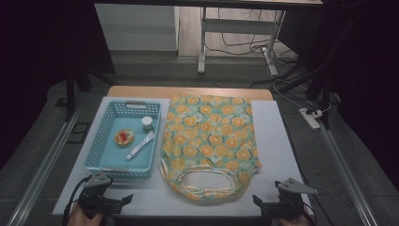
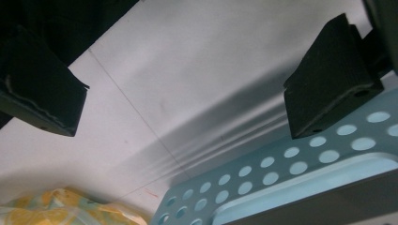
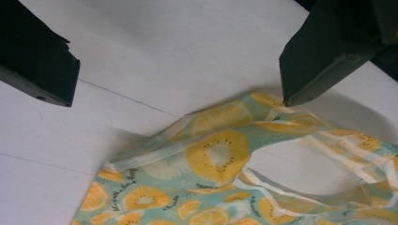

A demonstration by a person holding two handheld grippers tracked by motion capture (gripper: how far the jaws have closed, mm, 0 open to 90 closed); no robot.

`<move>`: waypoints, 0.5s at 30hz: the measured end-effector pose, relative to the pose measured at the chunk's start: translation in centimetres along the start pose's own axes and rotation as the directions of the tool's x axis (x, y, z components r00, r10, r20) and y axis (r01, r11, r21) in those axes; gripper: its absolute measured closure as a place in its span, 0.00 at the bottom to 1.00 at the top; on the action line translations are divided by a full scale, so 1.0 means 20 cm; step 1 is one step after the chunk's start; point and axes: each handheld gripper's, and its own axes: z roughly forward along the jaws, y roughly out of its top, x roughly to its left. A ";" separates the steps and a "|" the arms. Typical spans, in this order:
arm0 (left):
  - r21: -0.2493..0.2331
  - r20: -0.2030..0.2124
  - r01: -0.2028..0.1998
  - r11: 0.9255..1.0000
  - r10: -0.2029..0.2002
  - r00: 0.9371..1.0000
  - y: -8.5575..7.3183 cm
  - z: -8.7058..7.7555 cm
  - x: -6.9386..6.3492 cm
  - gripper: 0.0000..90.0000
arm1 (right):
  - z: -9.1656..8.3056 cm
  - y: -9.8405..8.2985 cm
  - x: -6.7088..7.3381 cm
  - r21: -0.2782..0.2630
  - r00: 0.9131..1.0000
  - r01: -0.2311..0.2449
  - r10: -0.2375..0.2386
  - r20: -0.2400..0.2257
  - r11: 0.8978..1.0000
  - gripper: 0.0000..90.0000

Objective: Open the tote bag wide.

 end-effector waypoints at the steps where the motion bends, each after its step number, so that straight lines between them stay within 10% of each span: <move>1: -0.002 0.001 0.002 1.000 -0.002 1.000 0.00 0.00 0.00 0.00 | 0.00 0.00 0.00 0.002 1.000 0.004 -0.004 -0.003 1.000 0.00; 15: -0.001 0.003 -0.012 1.000 0.012 1.000 0.01 0.00 -0.01 0.00 | 0.01 0.01 0.01 0.029 1.000 0.018 -0.018 -0.016 0.999 0.00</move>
